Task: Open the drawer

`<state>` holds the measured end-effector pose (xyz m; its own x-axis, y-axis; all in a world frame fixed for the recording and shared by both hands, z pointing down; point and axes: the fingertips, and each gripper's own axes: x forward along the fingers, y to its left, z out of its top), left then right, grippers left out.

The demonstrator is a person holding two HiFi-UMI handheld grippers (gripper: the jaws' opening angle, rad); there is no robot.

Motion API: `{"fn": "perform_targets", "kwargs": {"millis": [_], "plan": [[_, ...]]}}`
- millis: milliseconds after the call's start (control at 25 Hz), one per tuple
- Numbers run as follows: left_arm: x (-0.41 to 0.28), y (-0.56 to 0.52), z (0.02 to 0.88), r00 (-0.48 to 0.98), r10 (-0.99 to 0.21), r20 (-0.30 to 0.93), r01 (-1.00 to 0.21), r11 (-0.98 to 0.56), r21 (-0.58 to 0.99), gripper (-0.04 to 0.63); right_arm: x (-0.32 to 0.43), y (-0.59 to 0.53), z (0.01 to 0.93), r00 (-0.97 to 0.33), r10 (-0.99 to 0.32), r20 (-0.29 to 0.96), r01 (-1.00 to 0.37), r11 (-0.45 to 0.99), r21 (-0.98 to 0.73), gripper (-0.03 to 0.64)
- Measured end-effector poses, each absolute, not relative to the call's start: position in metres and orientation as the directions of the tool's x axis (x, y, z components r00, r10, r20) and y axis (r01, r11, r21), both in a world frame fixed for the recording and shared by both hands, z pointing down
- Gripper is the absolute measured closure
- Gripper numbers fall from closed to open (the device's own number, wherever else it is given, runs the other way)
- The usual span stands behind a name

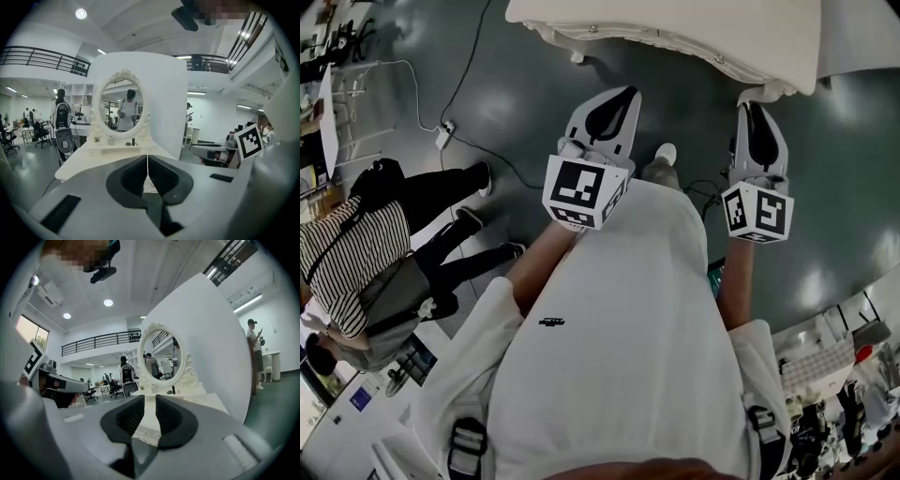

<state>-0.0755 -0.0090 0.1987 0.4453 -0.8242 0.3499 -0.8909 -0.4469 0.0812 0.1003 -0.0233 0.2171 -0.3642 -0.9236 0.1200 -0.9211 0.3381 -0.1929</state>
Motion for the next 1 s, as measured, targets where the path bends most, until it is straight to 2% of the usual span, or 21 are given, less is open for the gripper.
{"fn": "perform_targets", "kwargs": {"millis": [600,1000], "plan": [[-0.08,-0.029,0.223,0.415,-0.818,0.399,-0.908,-0.403,0.116,0.581,0.091,-0.049,0.247,-0.392,-0.9,0.191,-0.91,0.35,-0.222,0.533],[-0.058,-0.068,0.272,0.416,-0.777,0.472,-0.906,-0.399,0.142,0.581,0.107,-0.093,0.292,-0.38,-0.89,0.253,-0.917,0.327,-0.229,0.532]]}}
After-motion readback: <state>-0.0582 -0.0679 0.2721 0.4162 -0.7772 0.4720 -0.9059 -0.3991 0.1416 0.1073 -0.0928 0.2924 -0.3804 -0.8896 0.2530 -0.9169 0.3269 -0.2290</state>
